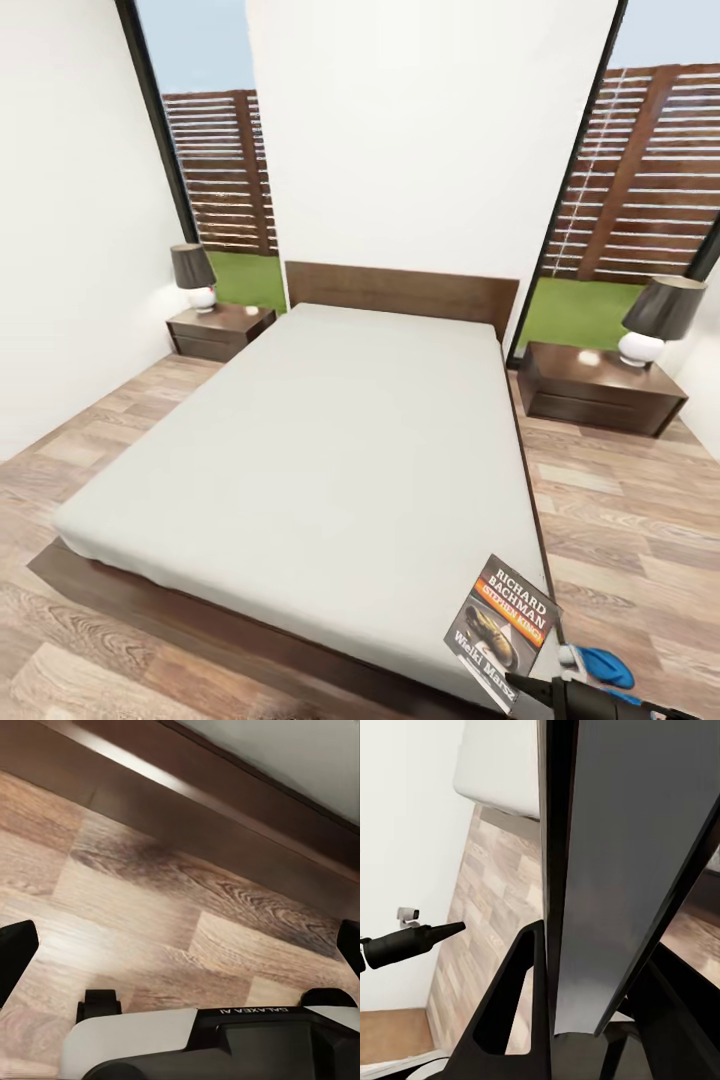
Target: In the bedroom, move the book from the bed onto either nightstand, and place the two sandals side by side next to the bed.
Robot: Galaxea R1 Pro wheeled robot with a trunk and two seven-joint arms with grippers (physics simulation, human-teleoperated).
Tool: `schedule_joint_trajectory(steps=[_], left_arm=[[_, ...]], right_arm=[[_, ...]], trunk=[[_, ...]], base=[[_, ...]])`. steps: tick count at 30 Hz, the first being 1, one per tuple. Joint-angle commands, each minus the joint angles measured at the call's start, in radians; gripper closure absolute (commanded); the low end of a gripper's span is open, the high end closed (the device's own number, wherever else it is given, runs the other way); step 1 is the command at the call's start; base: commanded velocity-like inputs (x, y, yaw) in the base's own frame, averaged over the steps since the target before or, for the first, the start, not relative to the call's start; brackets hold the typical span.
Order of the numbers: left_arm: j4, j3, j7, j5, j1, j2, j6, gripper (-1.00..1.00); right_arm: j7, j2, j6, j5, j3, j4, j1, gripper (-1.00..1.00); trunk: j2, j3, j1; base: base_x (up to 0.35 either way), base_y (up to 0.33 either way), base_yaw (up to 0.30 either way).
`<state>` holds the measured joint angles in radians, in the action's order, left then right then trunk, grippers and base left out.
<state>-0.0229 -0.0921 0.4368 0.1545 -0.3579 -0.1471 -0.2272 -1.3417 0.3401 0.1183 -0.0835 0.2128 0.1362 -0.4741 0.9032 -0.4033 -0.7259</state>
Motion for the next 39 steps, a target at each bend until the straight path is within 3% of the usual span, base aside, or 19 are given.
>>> schedule_joint_trajectory(steps=[1, 39], left_arm=[[0.002, -0.008, 0.007, 0.002, -0.001, 0.000, 0.000, -1.00], [0.003, -0.006, 0.007, 0.001, -0.001, 0.004, 0.000, -1.00]], right_arm=[[-0.005, 0.000, 0.012, -0.010, -0.001, 0.000, 0.000, 1.00], [-0.005, 0.000, 0.012, -0.010, -0.001, 0.000, 0.000, 1.00]], trunk=[[0.001, -0.001, 0.000], [0.001, -0.001, 0.000]], base=[[0.000, 0.000, 0.288], [0.000, 0.000, 0.288]])
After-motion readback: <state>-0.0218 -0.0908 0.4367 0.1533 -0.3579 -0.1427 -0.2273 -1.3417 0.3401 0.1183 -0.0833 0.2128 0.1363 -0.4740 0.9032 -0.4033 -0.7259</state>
